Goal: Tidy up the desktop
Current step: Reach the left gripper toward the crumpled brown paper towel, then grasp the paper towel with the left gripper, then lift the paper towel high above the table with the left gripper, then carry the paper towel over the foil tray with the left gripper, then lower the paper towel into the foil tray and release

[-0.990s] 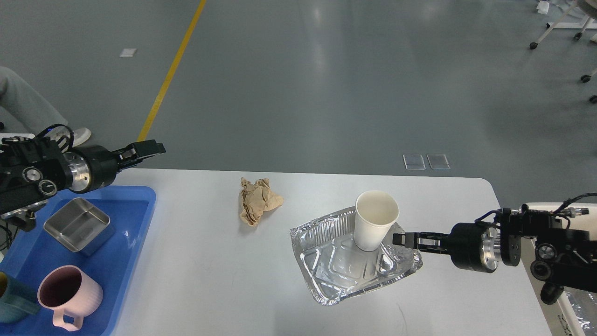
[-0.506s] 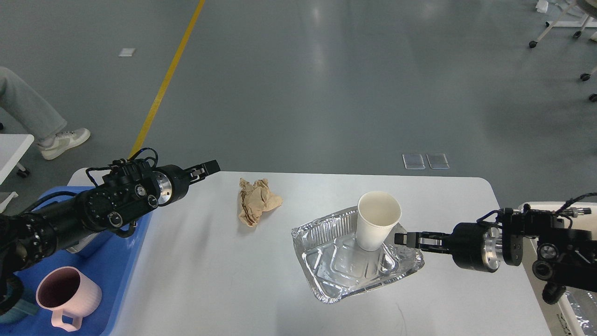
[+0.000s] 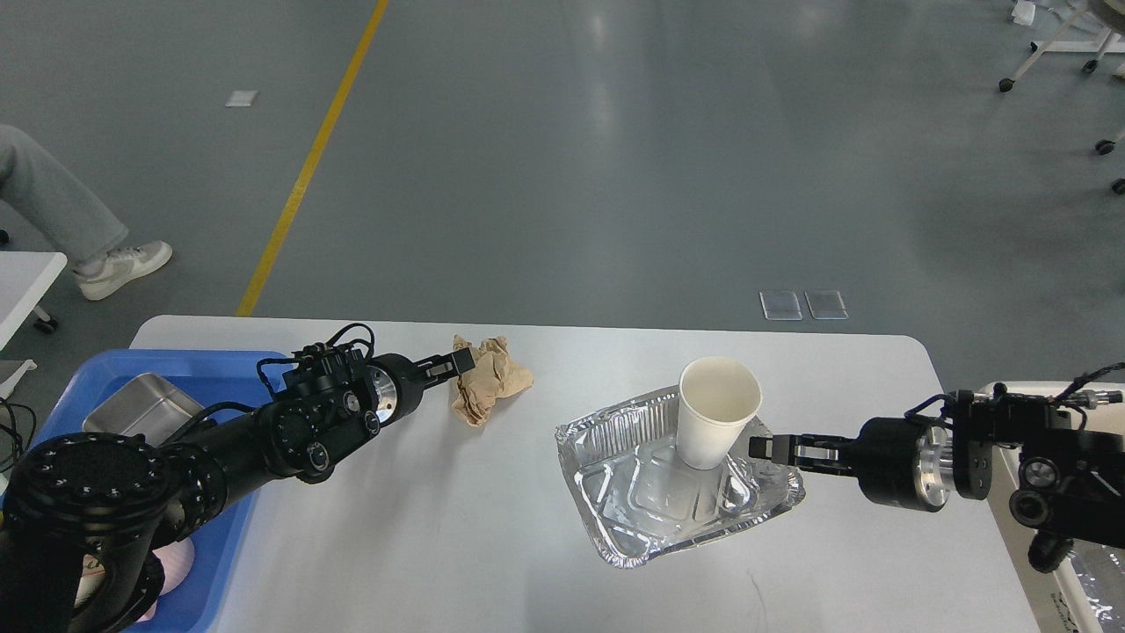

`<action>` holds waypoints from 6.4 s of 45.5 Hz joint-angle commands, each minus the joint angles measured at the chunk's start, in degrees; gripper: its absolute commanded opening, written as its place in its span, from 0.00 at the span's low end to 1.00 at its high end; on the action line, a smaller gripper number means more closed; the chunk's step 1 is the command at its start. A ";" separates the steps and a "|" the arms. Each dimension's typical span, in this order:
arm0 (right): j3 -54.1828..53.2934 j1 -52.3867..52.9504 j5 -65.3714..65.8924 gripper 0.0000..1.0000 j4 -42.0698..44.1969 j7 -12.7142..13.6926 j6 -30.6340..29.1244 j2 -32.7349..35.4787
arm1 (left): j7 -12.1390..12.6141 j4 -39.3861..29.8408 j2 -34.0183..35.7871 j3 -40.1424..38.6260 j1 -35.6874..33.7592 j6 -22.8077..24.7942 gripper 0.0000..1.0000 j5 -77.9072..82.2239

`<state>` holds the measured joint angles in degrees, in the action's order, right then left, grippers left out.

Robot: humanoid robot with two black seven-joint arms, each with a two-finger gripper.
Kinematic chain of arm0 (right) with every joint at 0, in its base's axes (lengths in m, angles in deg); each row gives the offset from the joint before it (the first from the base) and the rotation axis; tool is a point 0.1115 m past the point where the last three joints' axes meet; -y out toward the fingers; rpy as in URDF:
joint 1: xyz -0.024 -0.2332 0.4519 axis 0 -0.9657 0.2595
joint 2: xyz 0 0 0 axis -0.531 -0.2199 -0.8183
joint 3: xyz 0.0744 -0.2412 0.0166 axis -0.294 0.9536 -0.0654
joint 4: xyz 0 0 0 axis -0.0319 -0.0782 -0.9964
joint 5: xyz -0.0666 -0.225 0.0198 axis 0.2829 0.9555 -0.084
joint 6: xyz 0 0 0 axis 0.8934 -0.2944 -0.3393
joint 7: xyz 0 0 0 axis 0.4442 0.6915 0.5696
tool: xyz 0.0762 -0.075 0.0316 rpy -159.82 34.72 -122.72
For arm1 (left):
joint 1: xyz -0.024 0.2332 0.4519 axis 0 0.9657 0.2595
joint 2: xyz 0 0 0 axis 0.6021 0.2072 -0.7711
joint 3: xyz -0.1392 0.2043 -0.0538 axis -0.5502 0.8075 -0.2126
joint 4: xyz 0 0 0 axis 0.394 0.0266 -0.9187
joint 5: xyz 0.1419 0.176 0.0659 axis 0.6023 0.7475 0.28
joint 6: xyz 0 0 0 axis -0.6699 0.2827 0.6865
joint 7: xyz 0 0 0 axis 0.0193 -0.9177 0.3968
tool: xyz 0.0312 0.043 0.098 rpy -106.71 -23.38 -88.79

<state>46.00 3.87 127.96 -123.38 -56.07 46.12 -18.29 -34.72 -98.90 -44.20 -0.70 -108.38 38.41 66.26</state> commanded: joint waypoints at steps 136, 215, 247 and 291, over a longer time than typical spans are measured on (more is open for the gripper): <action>-0.09 2.27 -0.79 0.00 1.76 0.00 0.09 -0.70 | -10.07 -42.97 46.62 3.99 -51.30 42.10 0.00 -0.99; -0.01 3.94 -4.57 0.00 12.66 0.08 -3.96 -4.56 | -10.34 -43.24 16.13 7.33 -61.23 44.56 0.00 -5.38; -0.09 6.40 -5.01 0.00 12.84 0.08 -5.63 -3.51 | -8.93 -42.45 11.64 10.14 -55.43 41.93 0.00 -5.20; -0.18 7.99 -9.40 0.00 9.76 -0.27 -7.38 -2.98 | -8.76 -40.95 7.60 9.79 -54.11 37.36 0.48 -5.38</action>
<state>45.81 11.92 119.88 -113.80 -56.42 38.70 -21.38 -43.40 -139.72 -36.69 9.37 -161.91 75.81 60.97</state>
